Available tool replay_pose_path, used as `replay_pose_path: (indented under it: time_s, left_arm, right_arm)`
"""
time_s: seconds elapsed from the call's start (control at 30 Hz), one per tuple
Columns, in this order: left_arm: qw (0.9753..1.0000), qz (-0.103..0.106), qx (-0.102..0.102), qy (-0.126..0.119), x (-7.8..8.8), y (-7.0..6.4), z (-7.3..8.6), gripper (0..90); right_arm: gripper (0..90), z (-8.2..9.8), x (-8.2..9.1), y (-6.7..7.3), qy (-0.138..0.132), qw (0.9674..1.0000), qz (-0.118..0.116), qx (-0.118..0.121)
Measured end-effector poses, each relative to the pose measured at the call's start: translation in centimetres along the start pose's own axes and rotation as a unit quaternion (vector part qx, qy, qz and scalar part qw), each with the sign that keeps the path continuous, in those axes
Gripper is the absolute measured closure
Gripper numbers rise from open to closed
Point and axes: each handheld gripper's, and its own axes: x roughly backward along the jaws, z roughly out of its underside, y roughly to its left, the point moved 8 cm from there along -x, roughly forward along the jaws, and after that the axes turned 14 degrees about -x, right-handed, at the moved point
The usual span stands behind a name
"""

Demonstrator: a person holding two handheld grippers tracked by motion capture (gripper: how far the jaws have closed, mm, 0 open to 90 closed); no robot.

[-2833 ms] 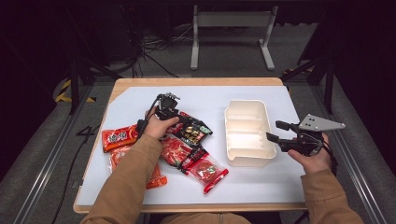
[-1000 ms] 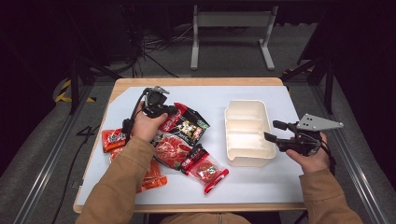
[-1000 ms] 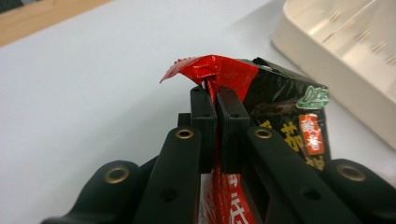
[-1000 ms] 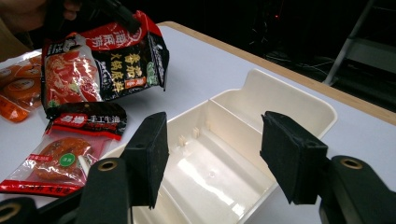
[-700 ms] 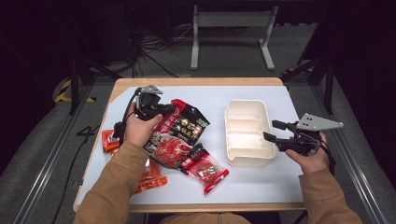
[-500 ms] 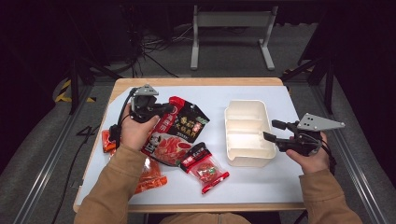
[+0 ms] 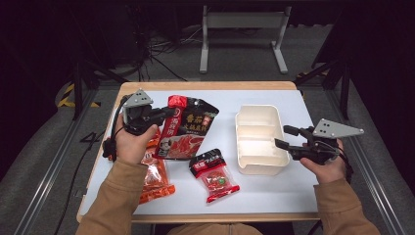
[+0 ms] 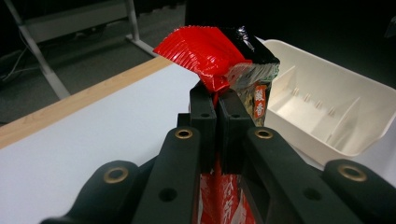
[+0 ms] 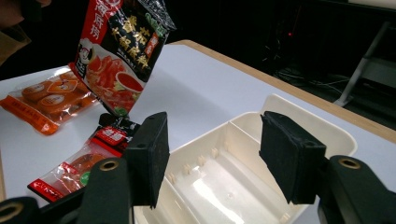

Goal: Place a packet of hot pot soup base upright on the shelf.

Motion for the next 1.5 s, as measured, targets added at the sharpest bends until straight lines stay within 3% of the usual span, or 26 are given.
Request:
replay_pose_path:
  time_s: [0.23,0.4,0.57,0.7,0.87,1.0,1.2,1.5]
  left_arm:
    - [0.9995,0.005,-0.003,-0.031,0.7,-0.6,-1.0,87.1]
    - [0.9986,0.009,-0.007,-0.051,1.3,-0.9,-1.6,87.1]
    - [0.9966,0.020,-0.002,-0.080,2.0,-1.2,-2.1,87.2]
    - [0.9950,0.025,-0.007,-0.097,2.4,-1.6,-2.7,87.1]
    - [0.9936,0.035,-0.014,-0.106,2.5,-2.2,-3.1,87.1]
    - [0.9919,0.050,-0.012,-0.116,2.6,-2.6,-3.5,87.0]
    - [0.9898,0.071,-0.012,-0.123,2.3,-3.5,-3.8,87.1]
    - [0.9885,0.084,-0.026,-0.123,2.0,-4.8,-4.3,87.1]
  right_arm:
    - [40.5,-0.5,-0.7,1.4,0.001,0.9998,-0.021,-0.003]
    - [41.1,-1.0,-1.4,2.3,0.004,0.9997,-0.024,0.001]
    - [41.9,-2.5,-2.3,3.3,-0.006,0.9991,-0.042,-0.005]
    - [42.5,-3.4,-3.2,4.0,0.003,0.9985,-0.054,-0.008]
    - [42.4,-4.0,-4.4,4.9,0.019,0.9976,-0.067,-0.001]
    - [42.4,-4.3,-5.3,5.5,0.030,0.9962,-0.082,-0.012]
    - [41.4,-5.0,-6.1,6.2,0.029,0.9948,-0.097,-0.011]
    - [40.7,-5.9,-7.2,7.4,0.023,0.9922,-0.121,-0.014]
